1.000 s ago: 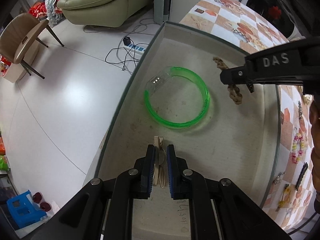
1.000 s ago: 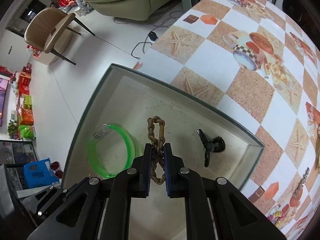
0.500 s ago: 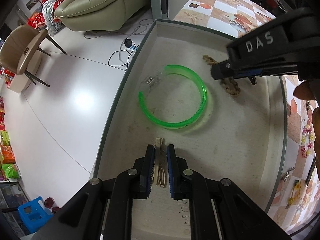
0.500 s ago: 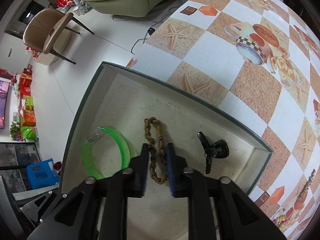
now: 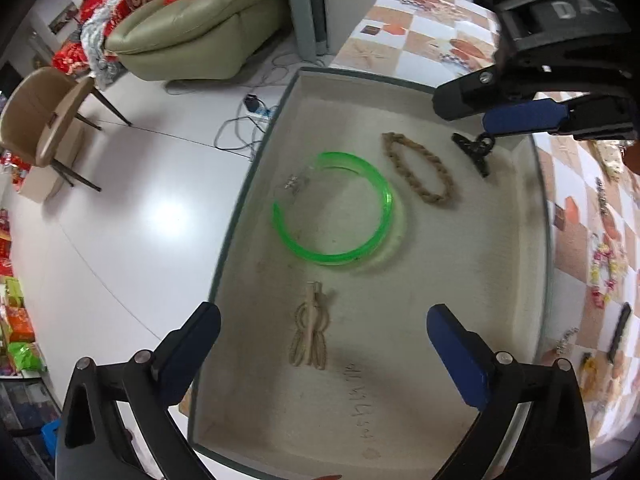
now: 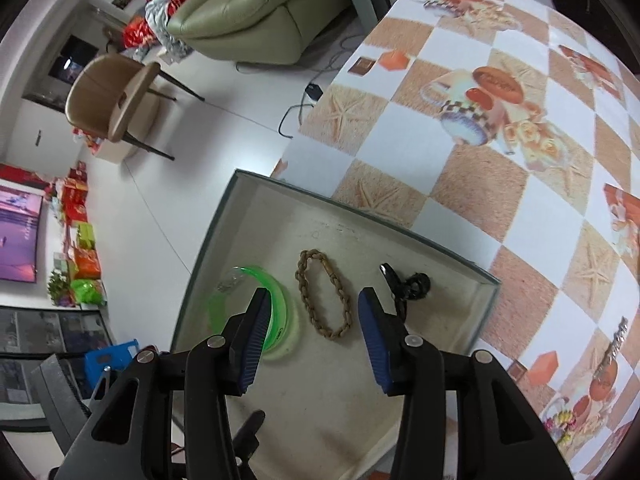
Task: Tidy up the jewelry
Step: 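Move both grippers back over the table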
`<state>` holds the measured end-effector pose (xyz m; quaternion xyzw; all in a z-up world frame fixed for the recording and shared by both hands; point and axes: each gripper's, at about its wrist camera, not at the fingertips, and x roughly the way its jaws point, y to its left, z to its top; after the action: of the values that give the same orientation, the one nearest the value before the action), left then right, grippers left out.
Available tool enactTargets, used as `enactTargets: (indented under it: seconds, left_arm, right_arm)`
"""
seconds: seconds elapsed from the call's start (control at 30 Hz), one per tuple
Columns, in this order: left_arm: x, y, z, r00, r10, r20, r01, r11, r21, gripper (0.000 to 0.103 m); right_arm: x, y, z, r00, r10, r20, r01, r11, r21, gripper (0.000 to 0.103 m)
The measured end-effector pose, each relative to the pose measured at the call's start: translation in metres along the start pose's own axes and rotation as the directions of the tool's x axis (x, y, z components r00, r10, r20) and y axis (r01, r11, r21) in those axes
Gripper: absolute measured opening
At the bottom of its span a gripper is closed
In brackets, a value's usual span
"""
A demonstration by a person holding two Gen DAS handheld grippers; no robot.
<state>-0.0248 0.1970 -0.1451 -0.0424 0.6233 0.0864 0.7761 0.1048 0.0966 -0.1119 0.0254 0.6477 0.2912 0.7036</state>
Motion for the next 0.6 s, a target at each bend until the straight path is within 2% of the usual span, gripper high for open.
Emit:
enactTargets:
  seconds: [0.07,0.17,0.33,0.6]
  left_arm:
    - [-0.002,0.0,0.002,1.0,0.001,-0.003,-0.001,1.0,-0.007,0.103]
    - [-0.007,-0.001,0.004,1.0,0.004,0.0,-0.004,1.0,-0.003,0.103]
    - [-0.015,-0.005,0.0,1.0,0.004,0.008,-0.004,1.0,0.018,0.103]
    - [-0.027,-0.024,-0.004,1.0,-0.02,-0.01,0.02,0.998,0.06,0.103]
  right_arm:
    - [-0.009,-0.002,-0.005,1.0,0.005,0.012,-0.005,1.0,0.013,0.05]
    - [-0.019,-0.007,-0.016,1.0,0.008,0.017,-0.008,0.999,0.035,0.056]
    - [-0.038,-0.022,-0.036,1.0,0.004,0.024,-0.007,0.996,0.088,0.081]
    - [-0.064,-0.062,-0.073,0.999,-0.011,0.045,0.002,0.982,0.191,0.082]
